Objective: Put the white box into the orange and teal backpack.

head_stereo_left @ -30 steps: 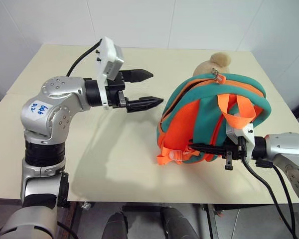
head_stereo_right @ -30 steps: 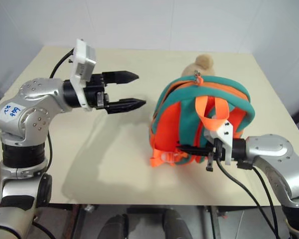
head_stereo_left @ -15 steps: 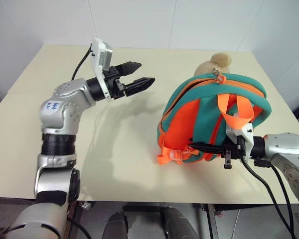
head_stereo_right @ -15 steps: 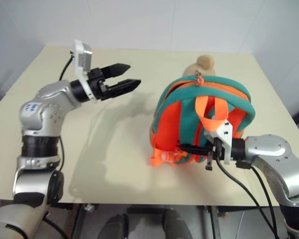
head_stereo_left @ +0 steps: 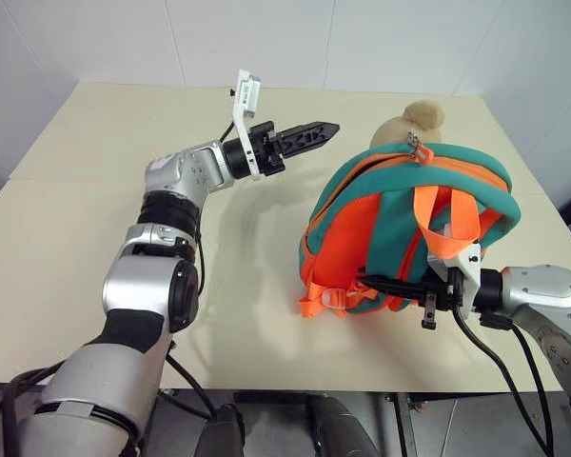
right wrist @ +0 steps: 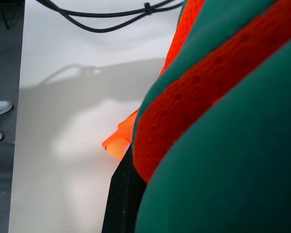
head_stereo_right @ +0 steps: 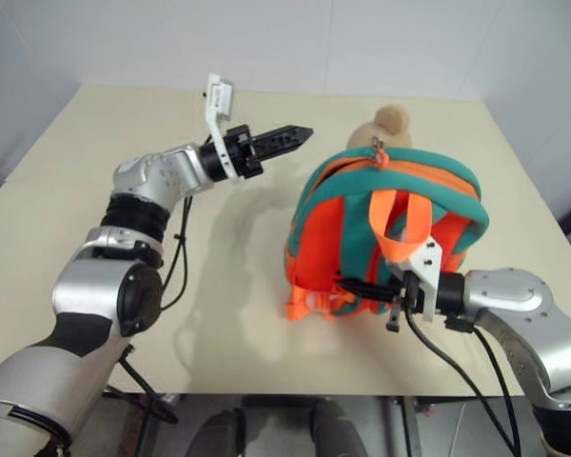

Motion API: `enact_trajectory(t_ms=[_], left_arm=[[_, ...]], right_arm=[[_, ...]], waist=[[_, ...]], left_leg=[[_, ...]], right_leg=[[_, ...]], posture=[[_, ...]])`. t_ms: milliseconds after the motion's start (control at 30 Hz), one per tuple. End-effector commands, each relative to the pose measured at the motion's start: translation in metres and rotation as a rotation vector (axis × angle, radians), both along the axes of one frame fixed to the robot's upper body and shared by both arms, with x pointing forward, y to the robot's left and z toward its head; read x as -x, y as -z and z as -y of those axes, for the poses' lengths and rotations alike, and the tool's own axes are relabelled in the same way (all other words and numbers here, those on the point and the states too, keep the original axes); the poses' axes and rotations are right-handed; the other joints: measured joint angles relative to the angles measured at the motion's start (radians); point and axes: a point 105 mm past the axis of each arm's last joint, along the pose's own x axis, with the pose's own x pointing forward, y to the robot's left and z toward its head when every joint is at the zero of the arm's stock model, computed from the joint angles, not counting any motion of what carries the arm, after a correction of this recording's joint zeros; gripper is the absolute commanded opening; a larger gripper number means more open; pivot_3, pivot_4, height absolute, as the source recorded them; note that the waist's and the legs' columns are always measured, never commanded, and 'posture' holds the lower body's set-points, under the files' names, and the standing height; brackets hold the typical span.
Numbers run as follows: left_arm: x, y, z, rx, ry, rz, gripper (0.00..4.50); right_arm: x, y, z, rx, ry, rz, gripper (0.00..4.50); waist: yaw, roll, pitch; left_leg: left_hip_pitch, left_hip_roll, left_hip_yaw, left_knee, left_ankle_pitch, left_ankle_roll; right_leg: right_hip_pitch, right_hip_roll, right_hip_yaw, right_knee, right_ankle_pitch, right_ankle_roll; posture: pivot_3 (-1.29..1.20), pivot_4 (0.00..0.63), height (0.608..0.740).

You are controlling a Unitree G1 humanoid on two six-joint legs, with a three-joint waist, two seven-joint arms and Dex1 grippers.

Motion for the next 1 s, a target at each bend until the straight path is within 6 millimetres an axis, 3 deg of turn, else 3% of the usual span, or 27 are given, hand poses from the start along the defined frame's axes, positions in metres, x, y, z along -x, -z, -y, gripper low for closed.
enact_trajectory(t_ms=[33,167,367,833,1000], left_arm=[[0.01,-0.018,0.009,0.055,0.095,0.01,4.5],[0.018,-0.026,0.02,0.092,0.173,-0.031,4.5],[0.028,-0.019,0.043,0.057,0.256,-0.055,4.5],[0.032,-0.025,0.077,0.09,0.246,0.014,4.5],[0.033,-0.027,0.079,0.087,0.249,0.039,2.97]], right_arm=[[0.006,-0.006,-0.004,-0.021,-0.005,0.023,0.13],[0.008,-0.004,-0.005,-0.021,-0.001,0.018,0.13],[0.009,-0.005,-0.004,-0.019,-0.001,0.019,0.13],[0.011,-0.004,-0.006,-0.013,-0.009,0.018,0.13],[0.012,-0.003,-0.006,-0.013,-0.007,0.019,0.13]], waist=[[0.0,0.0,0.0],[0.001,0.0,0.0],[0.001,0.0,0.0],[0.003,0.0,0.0],[0.002,0.0,0.0]], left_leg=[[0.0,0.0,0.0,0.0,0.0,0.0],[0.0,0.0,0.0,0.0,0.0,0.0],[0.0,0.0,0.0,0.0,0.0,0.0],[0.0,0.0,0.0,0.0,0.0,0.0],[0.0,0.0,0.0,0.0,0.0,0.0]], right_leg=[[0.0,0.0,0.0,0.0,0.0,0.0],[0.0,0.0,0.0,0.0,0.0,0.0],[0.0,0.0,0.0,0.0,0.0,0.0],[0.0,0.0,0.0,0.0,0.0,0.0],[0.0,0.0,0.0,0.0,0.0,0.0]], posture=[[0.0,0.15,0.74],[0.0,0.15,0.74],[0.0,0.15,0.74],[0.0,0.15,0.74],[0.0,0.15,0.74]])
